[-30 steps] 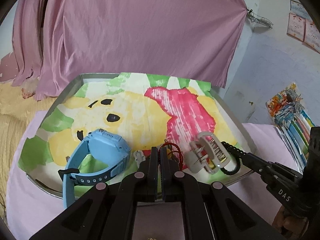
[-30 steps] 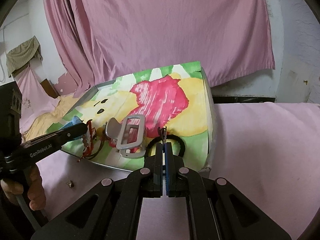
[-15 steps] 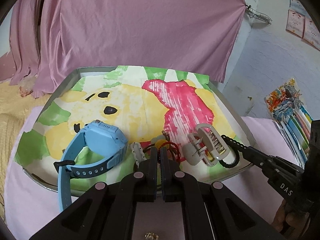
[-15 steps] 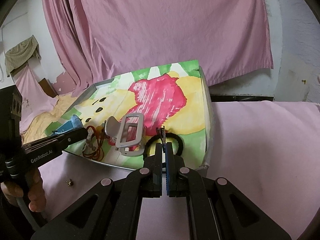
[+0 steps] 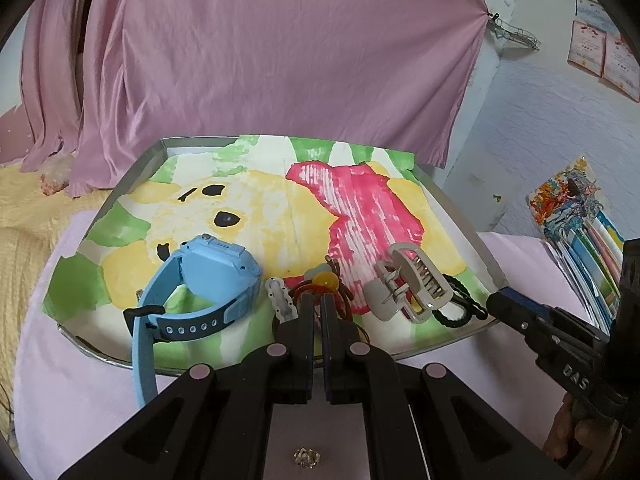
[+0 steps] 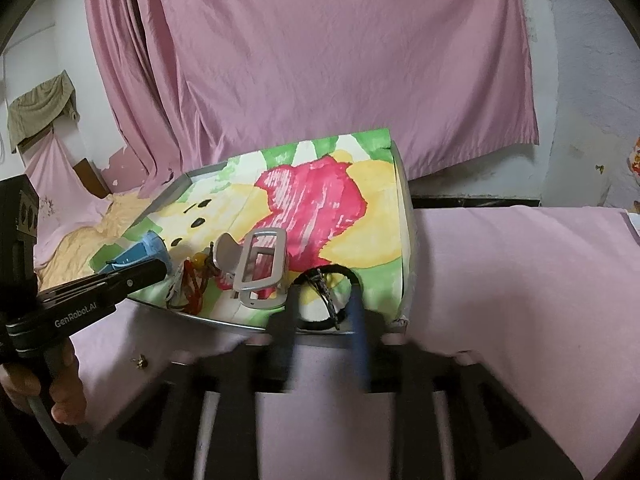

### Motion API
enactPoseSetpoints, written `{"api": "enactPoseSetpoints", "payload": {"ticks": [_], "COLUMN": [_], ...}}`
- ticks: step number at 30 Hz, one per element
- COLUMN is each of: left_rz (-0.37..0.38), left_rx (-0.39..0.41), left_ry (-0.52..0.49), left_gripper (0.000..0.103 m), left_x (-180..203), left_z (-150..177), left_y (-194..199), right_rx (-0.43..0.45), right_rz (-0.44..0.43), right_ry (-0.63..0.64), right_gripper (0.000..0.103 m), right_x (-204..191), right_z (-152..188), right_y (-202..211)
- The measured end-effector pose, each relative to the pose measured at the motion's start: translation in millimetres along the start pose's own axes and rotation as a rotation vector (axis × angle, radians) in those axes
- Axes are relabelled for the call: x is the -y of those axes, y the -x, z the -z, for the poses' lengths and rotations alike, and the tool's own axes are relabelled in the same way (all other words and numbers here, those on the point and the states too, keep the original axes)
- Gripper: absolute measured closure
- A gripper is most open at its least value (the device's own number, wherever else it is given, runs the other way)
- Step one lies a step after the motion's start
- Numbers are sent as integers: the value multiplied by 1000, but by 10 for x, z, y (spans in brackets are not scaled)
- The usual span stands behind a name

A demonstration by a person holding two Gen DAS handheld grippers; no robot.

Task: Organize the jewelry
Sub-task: 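Open the right tool over the tray while the left tool releases the red bracelet there, then withdraw both tools from the tray back over the table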

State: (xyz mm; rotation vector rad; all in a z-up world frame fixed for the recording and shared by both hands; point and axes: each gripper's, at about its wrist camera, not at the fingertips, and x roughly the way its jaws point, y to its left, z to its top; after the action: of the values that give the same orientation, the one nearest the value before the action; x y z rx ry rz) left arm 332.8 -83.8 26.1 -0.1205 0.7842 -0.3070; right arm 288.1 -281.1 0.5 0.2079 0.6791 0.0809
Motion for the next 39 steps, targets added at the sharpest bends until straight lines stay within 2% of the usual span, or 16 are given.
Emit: {"api": "enactPoseSetpoints", "payload": {"ticks": [1,8,10,12,14,15,17,19,21,22,24,30,34,39], "left_rz": [1,0,-1,5,16,16,8,10,4,3,3,-32,-71,-105], "left_rx": [2,27,38,56,88,107,130,152,185,202,230,319,373,408], "left_ry": [1,4,5,16,37,45,52,54,58,59,57,60,49,34], "left_gripper": [100,98,92,69,54,48,45,36,20,18,11,2,1,1], "left_x": [-4,-38,-49,-76,-118,-138,-167,-189,-216,-227,-244,-296,-328,-389], "left_z": [5,53,73,94,122,138,165,195,242,264,317,517,665,844], "left_y": [14,141,191,250,335,386,473,557,655,700,797,1080,1259,1409], "right_rx": [11,70,92,114,135,146,171,196,222,236,256,313,346,378], "right_rz": [1,22,23,16,13,16,14,2,-4,-5,-8,-32,-45,-46], "right_ry": [0,9,11,10,12,13,14,17,25,32,42,61,74,100], "right_gripper": [59,58,48,43,42,40,32,21,14,11,10,8,3,2], "right_x": [-4,-15,-19,-27,-36,-43,-60,-87,-122,-144,-179,-278,-351,-456], "right_z": [1,18,37,55,78,91,120,148,185,209,250,388,492,616], "right_y": [20,188,252,321,385,420,496,567,642,683,749,953,1111,1236]}}
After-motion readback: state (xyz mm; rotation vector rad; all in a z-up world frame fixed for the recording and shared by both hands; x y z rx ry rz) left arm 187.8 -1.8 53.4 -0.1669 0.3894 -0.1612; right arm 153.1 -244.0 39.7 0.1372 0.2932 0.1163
